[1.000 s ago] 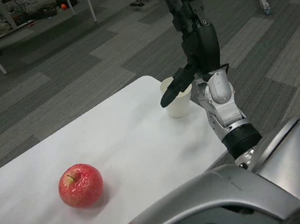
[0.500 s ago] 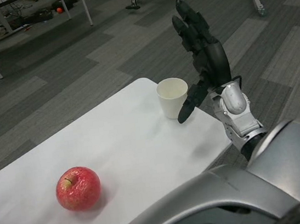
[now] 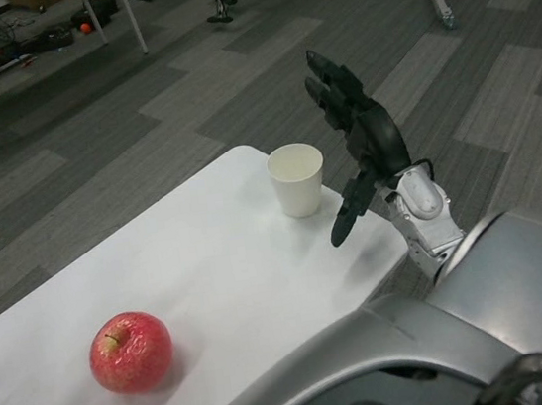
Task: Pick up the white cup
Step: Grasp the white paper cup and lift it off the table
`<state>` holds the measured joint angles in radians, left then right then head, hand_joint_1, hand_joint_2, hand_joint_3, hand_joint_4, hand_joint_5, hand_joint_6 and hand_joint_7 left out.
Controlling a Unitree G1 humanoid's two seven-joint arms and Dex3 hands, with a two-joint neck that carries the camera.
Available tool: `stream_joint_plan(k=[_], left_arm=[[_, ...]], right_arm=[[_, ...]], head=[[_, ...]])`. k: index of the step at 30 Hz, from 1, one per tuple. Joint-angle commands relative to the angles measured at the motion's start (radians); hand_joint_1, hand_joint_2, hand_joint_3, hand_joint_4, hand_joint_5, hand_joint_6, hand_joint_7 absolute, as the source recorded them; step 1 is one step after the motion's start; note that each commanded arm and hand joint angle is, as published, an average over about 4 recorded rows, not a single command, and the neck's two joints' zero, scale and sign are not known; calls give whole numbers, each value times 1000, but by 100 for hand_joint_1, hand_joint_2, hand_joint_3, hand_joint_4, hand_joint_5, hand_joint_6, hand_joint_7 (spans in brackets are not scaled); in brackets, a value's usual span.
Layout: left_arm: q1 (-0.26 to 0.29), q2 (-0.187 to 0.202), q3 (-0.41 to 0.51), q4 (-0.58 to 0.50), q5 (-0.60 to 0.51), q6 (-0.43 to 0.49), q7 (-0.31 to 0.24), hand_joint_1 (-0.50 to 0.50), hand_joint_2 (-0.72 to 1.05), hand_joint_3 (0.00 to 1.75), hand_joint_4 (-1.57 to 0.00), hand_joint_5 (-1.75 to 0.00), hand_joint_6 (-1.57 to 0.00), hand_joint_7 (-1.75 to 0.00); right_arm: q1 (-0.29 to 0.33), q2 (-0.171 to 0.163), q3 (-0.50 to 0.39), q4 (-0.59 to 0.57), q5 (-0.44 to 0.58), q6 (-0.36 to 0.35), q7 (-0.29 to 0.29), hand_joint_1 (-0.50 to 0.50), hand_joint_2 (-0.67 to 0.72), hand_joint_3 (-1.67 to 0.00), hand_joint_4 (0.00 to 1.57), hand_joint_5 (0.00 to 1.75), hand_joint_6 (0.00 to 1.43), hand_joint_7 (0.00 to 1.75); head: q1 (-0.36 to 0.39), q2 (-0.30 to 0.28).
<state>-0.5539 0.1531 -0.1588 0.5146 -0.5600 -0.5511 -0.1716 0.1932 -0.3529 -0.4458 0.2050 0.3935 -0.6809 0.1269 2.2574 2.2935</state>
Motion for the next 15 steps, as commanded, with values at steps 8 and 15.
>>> stream_joint_plan(k=[8,15], left_arm=[[-17,-13,-2,15,0,1,3,-50,105,9,0,-10,0,-7],[-13,-13,-11,14,0,0,3,-50,105,9,0,-10,0,-7]], right_arm=[[-113,-16,-1,179,11,7,26,-50,68,-4,0,0,0,0],[-166,-47,16,252,13,9,35,-50,72,-2,0,0,0,0]], head=[[-27,15],[-30,17]])
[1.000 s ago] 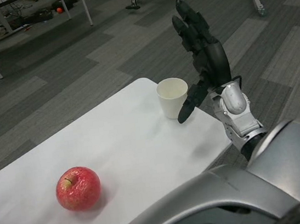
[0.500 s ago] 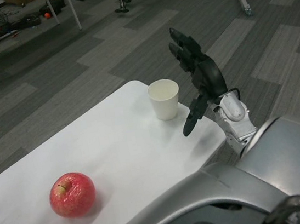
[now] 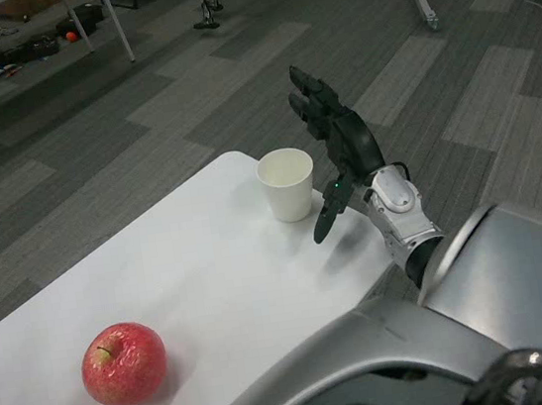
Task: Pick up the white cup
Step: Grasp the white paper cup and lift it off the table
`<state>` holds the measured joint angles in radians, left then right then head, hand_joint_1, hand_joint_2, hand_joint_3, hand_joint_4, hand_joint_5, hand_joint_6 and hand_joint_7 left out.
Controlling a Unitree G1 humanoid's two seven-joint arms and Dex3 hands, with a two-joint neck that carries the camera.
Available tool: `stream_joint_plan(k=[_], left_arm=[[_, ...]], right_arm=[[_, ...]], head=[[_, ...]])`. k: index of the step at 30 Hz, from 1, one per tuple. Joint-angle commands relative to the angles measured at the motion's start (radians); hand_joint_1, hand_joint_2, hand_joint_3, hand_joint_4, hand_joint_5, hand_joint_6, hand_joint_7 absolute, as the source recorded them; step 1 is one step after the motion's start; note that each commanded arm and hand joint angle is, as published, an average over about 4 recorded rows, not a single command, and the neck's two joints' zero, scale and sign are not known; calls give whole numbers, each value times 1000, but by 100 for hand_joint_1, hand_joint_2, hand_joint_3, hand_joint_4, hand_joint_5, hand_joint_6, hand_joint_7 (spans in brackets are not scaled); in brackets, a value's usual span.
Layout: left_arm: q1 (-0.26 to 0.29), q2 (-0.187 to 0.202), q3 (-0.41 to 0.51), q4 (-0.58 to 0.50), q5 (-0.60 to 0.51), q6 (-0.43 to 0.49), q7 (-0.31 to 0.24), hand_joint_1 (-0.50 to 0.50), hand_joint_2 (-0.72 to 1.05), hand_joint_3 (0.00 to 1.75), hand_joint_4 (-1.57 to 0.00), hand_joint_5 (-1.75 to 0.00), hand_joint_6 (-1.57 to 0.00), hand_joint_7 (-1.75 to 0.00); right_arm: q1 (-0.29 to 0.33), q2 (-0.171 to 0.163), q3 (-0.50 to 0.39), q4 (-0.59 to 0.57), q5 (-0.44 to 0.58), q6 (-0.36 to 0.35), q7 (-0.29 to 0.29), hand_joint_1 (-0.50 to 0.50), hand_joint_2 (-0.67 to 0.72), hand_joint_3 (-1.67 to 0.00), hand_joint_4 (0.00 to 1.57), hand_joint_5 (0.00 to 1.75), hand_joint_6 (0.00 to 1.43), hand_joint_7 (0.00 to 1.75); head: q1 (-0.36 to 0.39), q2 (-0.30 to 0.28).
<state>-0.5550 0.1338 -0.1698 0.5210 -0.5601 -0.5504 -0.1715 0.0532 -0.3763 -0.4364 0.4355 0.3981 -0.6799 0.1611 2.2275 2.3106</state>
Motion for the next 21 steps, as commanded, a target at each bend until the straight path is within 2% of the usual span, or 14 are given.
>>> stream_joint_plan(k=[1,6,11,21], left_arm=[[-10,6,0,7,0,0,3,-50,105,9,0,-10,0,-7],[-1,5,1,5,0,0,3,-50,105,9,0,-10,0,-7],[1,3,3,2,0,0,3,-50,105,9,0,-10,0,-7],[-11,-1,-1,12,-1,0,3,-50,105,7,0,-10,0,-7]], right_arm=[[-29,-29,10,28,9,8,2,-50,72,-4,0,0,0,0],[-33,-41,32,35,15,11,3,-49,72,0,0,0,0,0],[-25,-51,65,37,33,17,5,-46,72,0,0,0,0,0],[-24,-29,69,91,41,19,18,-46,72,-4,0,0,0,2]], head=[[0,0],[-26,1],[-87,9],[-126,-1]])
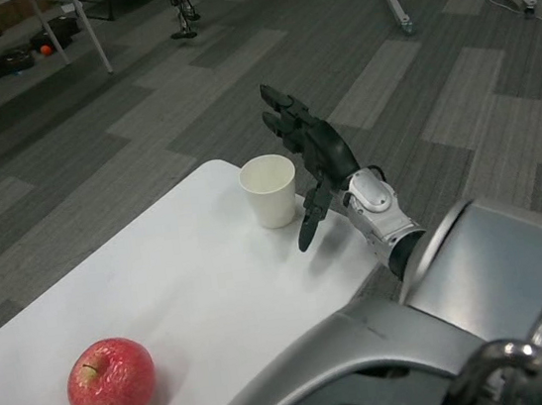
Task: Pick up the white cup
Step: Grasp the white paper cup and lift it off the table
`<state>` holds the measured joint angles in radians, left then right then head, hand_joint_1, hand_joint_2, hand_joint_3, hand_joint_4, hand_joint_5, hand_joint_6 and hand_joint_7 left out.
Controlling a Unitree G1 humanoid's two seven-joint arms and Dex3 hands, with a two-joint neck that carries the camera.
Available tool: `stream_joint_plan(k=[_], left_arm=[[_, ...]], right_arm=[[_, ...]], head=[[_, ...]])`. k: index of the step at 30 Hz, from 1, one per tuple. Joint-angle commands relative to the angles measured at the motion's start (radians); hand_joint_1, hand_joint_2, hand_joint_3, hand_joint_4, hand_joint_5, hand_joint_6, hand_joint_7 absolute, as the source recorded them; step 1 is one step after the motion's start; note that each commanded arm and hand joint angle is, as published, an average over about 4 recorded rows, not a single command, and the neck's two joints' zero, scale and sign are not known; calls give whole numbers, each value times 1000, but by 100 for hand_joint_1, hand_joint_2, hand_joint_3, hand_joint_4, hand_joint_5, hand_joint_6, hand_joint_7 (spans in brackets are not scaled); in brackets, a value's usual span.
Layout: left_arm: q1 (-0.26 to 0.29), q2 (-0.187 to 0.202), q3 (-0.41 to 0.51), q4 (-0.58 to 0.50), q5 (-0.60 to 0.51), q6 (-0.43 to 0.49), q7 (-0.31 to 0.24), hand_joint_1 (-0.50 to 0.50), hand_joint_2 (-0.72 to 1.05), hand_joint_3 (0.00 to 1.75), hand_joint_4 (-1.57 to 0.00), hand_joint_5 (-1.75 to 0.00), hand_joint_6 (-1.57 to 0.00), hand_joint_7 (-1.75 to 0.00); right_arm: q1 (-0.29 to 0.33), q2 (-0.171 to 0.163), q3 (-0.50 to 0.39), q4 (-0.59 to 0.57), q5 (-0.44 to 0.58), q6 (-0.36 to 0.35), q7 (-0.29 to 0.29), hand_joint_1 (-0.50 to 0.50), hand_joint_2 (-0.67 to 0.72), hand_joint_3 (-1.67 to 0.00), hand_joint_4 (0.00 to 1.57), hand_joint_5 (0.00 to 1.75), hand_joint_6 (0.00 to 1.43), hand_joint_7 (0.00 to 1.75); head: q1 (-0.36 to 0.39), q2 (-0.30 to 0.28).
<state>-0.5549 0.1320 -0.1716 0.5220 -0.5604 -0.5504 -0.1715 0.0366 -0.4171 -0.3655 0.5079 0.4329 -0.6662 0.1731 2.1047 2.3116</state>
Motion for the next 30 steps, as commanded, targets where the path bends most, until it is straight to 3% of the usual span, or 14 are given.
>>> stream_joint_plan(k=[1,6,20,30], left_arm=[[-11,0,0,11,-1,0,3,-50,105,4,0,-10,0,-7],[-10,-1,-2,11,1,0,3,-50,105,9,0,-10,0,-7],[-4,-6,0,5,2,0,3,-50,105,9,0,-10,0,-7],[3,-11,13,-6,3,0,3,-50,105,9,0,-10,0,-7]], right_arm=[[-11,18,-7,25,6,5,9,-46,72,-2,0,0,0,2],[-31,58,-49,61,6,5,23,-46,72,0,0,0,0,3],[-93,127,-98,122,3,3,40,-44,72,0,0,0,0,3],[-143,210,-128,118,0,2,42,-46,72,0,0,0,0,0]], head=[[-4,-4],[-3,-6],[0,11],[-8,24]])
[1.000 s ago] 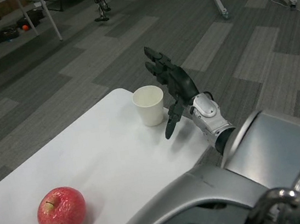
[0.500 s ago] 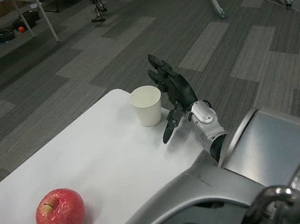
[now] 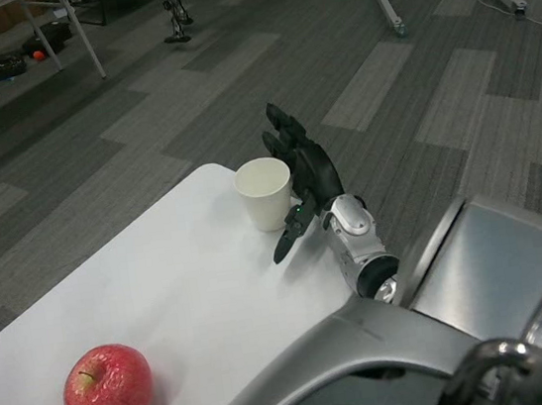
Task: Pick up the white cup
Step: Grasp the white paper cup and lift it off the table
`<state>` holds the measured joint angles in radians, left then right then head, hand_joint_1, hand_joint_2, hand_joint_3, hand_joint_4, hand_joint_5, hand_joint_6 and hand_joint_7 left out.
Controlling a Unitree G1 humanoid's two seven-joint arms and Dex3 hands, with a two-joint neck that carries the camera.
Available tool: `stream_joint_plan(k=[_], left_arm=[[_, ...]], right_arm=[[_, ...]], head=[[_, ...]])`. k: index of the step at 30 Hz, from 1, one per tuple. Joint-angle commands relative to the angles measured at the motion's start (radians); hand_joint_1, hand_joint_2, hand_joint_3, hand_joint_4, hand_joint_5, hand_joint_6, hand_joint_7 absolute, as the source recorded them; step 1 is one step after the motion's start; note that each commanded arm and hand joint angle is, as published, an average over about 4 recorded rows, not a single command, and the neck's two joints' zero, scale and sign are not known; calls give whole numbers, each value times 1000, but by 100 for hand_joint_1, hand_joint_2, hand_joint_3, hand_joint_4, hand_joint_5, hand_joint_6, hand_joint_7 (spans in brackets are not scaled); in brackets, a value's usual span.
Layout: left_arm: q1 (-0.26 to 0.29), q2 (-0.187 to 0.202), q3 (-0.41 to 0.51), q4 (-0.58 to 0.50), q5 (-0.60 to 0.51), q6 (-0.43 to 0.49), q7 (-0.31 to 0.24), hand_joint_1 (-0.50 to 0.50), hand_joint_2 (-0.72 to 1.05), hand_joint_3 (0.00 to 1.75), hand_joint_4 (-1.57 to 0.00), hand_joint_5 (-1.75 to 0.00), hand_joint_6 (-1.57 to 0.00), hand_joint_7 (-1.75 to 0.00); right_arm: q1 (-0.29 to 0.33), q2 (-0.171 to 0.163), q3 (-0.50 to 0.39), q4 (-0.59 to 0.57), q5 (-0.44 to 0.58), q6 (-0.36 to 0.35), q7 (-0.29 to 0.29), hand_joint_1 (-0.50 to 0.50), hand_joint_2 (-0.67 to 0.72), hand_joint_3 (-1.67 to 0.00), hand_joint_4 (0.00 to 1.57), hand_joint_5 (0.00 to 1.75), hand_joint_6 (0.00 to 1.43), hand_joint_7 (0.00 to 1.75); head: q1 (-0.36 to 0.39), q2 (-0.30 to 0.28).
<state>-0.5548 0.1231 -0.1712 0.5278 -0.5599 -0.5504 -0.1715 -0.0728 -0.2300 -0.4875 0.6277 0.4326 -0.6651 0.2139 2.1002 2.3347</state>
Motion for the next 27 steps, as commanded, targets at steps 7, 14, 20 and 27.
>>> stream_joint_plan(k=[7,14,20,27], left_arm=[[4,-1,24,-21,3,0,4,-50,105,9,0,-10,0,-7],[9,0,25,-23,3,0,4,-50,105,9,0,-10,0,-7],[13,0,27,-23,3,0,4,-50,105,9,0,-10,0,-7],[16,-1,31,-23,3,-2,4,-50,105,9,0,-10,0,-7]], right_arm=[[-60,38,7,3,-1,1,1,-45,72,0,0,0,0,0],[-68,44,37,17,-2,1,1,-46,66,0,0,0,0,0],[-68,48,63,28,-2,1,1,-45,66,0,0,0,0,0],[-68,49,100,78,-3,1,1,-45,66,-2,0,0,0,0]], head=[[-14,6],[-8,7],[0,11],[14,9]])
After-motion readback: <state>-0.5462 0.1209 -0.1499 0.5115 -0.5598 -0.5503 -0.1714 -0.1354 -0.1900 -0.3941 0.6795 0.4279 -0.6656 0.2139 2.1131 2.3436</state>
